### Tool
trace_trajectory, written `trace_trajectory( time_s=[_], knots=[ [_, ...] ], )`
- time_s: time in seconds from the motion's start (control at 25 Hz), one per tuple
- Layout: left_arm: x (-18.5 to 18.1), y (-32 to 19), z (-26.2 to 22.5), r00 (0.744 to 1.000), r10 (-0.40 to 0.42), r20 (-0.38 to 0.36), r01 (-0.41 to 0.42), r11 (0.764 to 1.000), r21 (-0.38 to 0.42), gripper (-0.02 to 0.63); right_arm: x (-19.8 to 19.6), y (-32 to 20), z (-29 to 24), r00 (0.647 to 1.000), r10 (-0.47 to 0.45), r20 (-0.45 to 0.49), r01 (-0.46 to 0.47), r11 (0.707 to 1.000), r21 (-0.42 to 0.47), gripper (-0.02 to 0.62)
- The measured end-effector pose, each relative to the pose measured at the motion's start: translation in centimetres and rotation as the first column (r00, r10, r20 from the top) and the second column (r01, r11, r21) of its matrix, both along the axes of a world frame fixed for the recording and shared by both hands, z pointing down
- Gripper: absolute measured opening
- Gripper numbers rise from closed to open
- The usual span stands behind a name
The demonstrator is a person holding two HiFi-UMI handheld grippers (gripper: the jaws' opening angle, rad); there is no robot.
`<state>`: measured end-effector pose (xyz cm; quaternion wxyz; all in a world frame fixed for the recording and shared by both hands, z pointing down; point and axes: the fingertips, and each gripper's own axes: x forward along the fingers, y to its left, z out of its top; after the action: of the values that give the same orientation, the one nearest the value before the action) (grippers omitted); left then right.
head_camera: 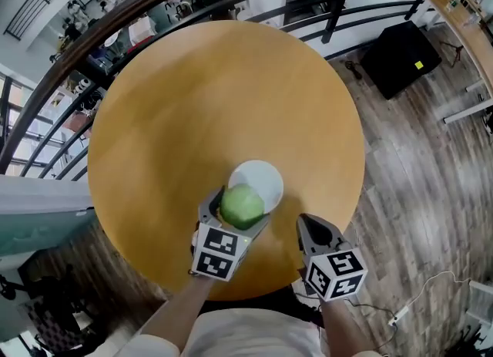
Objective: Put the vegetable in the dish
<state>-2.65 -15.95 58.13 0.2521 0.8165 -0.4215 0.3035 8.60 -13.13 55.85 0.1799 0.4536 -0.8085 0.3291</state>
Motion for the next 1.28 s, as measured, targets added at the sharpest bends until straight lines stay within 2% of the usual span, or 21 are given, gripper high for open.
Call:
trace_trajectory(
  time_s=[0.56, 1.28],
  knots=[
    [1.2, -2.8, 6.2, 0.998, 0.031, 0.059, -0.027, 0.997, -0.070, 0.488, 0.0, -0.9, 3.0, 1.000, -0.005, 0.003, 0.005, 0.999, -0.047, 0.017],
    [2.4, -4.2, 10.3, 0.992, 0.053, 0.116, -0.041, 0.994, -0.101, 0.488, 0.9, -0.6, 4.8, 1.000, 0.022, 0.019, -0.020, 0.996, -0.081, 0.017]
  ],
)
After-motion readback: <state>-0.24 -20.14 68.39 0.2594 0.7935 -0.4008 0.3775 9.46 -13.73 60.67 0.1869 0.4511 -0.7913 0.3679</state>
